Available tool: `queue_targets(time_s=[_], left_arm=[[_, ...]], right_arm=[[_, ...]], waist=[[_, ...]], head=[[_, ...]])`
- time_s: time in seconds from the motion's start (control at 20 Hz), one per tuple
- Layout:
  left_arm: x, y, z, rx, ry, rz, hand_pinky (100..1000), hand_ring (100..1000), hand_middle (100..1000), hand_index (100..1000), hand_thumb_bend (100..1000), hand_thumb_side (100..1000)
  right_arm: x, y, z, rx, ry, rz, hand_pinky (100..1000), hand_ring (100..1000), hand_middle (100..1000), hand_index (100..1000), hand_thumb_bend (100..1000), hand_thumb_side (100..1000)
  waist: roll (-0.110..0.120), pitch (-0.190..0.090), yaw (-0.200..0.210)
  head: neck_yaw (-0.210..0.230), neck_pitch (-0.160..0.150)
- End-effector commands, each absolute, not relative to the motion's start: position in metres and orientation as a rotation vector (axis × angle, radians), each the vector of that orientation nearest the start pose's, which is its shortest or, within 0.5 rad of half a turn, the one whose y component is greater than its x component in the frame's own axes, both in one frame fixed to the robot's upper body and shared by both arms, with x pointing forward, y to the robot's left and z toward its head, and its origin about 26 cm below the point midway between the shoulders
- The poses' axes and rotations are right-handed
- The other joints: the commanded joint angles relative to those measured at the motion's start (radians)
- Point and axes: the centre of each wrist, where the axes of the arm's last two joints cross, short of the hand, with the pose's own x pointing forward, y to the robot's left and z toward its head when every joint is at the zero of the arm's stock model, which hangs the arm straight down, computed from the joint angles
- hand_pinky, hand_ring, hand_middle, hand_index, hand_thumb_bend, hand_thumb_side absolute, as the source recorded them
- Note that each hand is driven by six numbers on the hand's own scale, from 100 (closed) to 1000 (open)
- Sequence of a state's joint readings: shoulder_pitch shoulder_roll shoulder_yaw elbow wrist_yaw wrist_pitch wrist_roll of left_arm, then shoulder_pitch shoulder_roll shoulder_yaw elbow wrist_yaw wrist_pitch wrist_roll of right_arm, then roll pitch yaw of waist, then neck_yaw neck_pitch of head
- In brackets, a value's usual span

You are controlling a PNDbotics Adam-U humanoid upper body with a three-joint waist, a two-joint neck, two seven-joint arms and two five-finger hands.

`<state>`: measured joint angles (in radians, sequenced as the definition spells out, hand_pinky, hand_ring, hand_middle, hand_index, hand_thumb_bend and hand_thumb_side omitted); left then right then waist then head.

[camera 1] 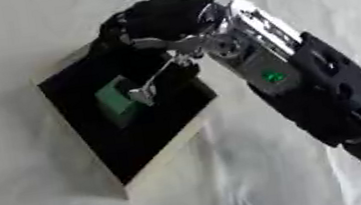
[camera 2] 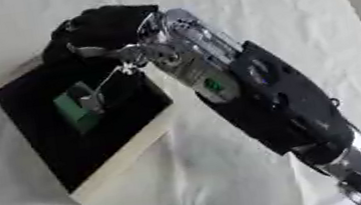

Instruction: Pick up objects on the table and place them in the box.

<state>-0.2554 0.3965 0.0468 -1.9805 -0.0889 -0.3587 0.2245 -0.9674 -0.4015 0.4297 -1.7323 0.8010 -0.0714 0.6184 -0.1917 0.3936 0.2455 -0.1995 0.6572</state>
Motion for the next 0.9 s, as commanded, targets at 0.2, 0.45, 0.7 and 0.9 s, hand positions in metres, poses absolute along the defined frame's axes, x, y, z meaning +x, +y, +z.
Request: queue_targets(time_s=[0.2,0.45,0.7,0.9], left_arm=[[0.294,0.288,0.202,-0.523,3.538,0.349,604,702,694,786,100,653],[0.295,0.288,0.204,-0.529,3.531,0.335,604,702,694,786,100,648],[0.294,0.289,0.204,-0.544,3.528,0.322,604,702,694,786,100,645],[0.295,0.29,0.204,-0.549,3.523,0.316,604,703,694,786,100,640]], right_arm=[[0.31,-0.136,0.349,0.982,2.524,-1.989,781,798,698,898,100,497],[0.293,-0.161,0.361,0.986,2.705,-1.772,771,771,626,872,100,485],[0.296,-0.196,0.365,1.027,2.897,-1.577,759,730,556,833,100,538],[0.298,-0.229,0.364,1.054,2.987,-1.413,757,727,553,816,100,521]], waist=[[0.023,-0.027,-0.007],[0.03,-0.029,-0.014],[0.041,-0.029,-0.032],[0.051,-0.029,-0.045]], head=[[0.017,0.002],[0.034,0.0],[0.048,-0.006],[0.06,-0.007]])
